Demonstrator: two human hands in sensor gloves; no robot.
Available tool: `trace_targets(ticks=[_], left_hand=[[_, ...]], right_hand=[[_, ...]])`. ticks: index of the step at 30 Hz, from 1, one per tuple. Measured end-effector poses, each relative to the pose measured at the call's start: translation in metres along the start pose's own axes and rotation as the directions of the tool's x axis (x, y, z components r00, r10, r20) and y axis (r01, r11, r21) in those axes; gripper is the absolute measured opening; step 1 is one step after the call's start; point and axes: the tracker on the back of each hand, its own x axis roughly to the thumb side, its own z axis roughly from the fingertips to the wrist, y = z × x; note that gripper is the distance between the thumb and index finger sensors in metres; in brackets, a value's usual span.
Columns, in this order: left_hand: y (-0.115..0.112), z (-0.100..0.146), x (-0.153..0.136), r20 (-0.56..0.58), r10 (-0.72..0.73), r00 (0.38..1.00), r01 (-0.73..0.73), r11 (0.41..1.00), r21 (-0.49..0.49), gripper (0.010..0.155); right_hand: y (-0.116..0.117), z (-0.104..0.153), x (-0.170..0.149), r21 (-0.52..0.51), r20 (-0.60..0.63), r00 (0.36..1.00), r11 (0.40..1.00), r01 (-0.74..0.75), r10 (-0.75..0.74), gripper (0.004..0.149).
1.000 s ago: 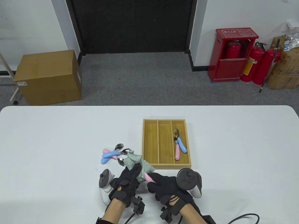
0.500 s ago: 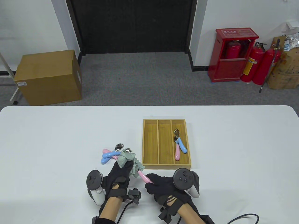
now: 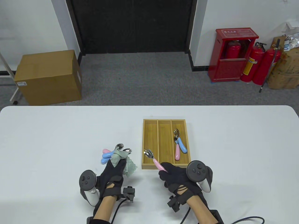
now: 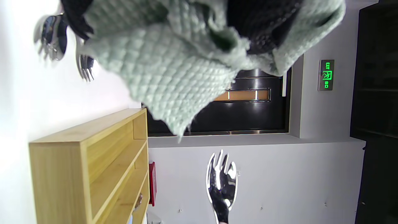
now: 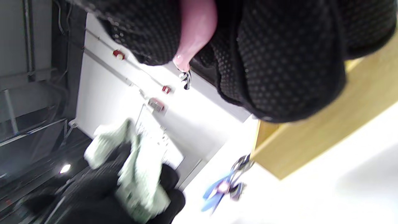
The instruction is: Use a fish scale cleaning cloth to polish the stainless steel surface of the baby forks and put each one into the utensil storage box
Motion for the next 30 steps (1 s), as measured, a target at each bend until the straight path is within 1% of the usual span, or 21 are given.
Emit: trace_targets(ticks=[3, 4, 7, 9, 12, 15, 18, 21, 27, 30], left_hand=[[0.001, -0.001, 0.001, 0.005, 0.002, 1.000, -0.002, 1.000, -0.006, 0.045], [0.000, -0.002, 0.001, -0.002, 0.014, 1.000, -0.014, 1.000, -0.012, 0.045], [-0.001, -0.001, 0.000, -0.005, 0.034, 0.999, -0.034, 0.999, -0.015, 0.045], [-0.002, -0.001, 0.000, -0.007, 0.040, 0.999, -0.040, 0.999, -0.022, 0.046], [-0.003, -0.001, 0.002, -0.003, 0.036, 0.999, -0.036, 0.998, -0.042, 0.046], [-0.004, -0.001, 0.003, 0.006, 0.029, 1.000, -0.028, 0.999, -0.044, 0.046], [-0.009, -0.003, 0.002, -0.007, 0.024, 1.000, -0.025, 0.997, -0.076, 0.046], [-0.012, -0.003, 0.001, -0.009, 0.032, 0.999, -0.033, 0.996, -0.083, 0.046], [-0.013, -0.004, 0.003, -0.011, 0.040, 0.999, -0.041, 0.994, -0.097, 0.046], [-0.010, -0.004, 0.002, -0.011, 0.040, 0.999, -0.041, 0.996, -0.082, 0.046]], right_hand=[[-0.013, -0.016, 0.007, -0.060, -0.041, 0.996, 0.995, -0.085, 0.083, 0.050], [-0.017, -0.025, 0.012, -0.084, -0.065, 0.987, 0.984, -0.155, 0.150, 0.050], [-0.022, -0.040, 0.017, -0.113, -0.119, 0.961, 0.958, -0.263, 0.250, 0.050], [-0.021, -0.052, 0.017, -0.097, -0.189, 0.927, 0.934, -0.345, 0.323, 0.049], [-0.013, -0.065, 0.008, -0.062, -0.323, 0.853, 0.891, -0.451, 0.409, 0.048], [-0.002, -0.075, -0.004, -0.018, -0.397, 0.784, 0.850, -0.527, 0.478, 0.048], [0.007, -0.085, -0.013, -0.023, -0.438, 0.741, 0.817, -0.576, 0.509, 0.047], [0.014, -0.093, -0.020, 0.015, -0.469, 0.697, 0.794, -0.608, 0.543, 0.047], [0.026, -0.108, -0.027, 0.074, -0.493, 0.666, 0.790, -0.609, 0.560, 0.047], [0.033, -0.113, -0.031, 0.133, -0.489, 0.640, 0.775, -0.618, 0.593, 0.048]])
